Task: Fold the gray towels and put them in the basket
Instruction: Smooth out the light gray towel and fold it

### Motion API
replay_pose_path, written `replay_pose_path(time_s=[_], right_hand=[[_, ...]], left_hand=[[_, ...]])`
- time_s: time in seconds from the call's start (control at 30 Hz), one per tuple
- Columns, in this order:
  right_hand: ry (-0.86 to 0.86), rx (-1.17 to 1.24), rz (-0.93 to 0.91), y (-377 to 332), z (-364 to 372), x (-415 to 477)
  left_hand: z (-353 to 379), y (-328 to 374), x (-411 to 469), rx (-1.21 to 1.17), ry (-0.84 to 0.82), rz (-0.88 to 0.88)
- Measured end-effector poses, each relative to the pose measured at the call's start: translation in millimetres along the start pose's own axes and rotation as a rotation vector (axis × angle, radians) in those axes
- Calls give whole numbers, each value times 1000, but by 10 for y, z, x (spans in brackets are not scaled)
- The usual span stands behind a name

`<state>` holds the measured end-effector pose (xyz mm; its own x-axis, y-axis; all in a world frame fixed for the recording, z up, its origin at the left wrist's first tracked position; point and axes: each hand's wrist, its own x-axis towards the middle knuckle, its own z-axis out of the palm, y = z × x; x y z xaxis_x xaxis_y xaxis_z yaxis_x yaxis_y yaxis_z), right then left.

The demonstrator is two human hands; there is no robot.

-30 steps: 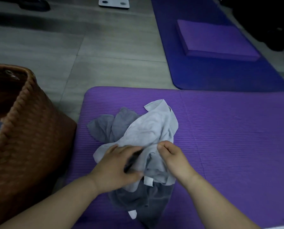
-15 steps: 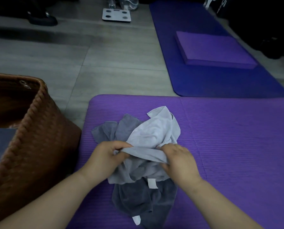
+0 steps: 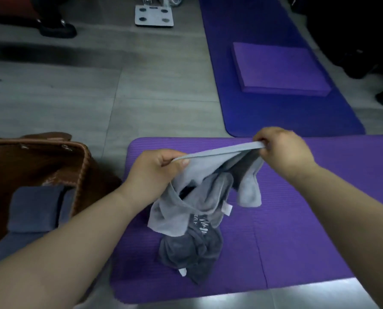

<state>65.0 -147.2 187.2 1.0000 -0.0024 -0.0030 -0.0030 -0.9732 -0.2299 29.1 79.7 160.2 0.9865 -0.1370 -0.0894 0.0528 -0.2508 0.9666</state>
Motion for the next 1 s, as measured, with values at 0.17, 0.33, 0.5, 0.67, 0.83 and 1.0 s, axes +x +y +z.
replay_pose_path(time_s=[0.17, 0.33, 0.5, 0.67, 0.83, 1.0], right_hand=[[106, 217, 96, -209, -1430, -69], [199, 400, 133, -442, -3046, -264], [160, 196, -78, -610, -4162, -649], [254, 195, 6, -54, -4822, -1058], [115, 177, 142, 890, -5198, -1589], [-39, 271, 147, 1844, -5320, -1872]], left_hand=[[-387, 1458, 51, 37, 48, 80], [-784, 2964, -68, 341, 59, 166], [-963, 3747, -220, 1075, -166, 86], [-770, 4103, -371, 977, -8, -66], [-139, 4390, -532, 874, -12, -18], [779, 4647, -713, 767, -21, -90]])
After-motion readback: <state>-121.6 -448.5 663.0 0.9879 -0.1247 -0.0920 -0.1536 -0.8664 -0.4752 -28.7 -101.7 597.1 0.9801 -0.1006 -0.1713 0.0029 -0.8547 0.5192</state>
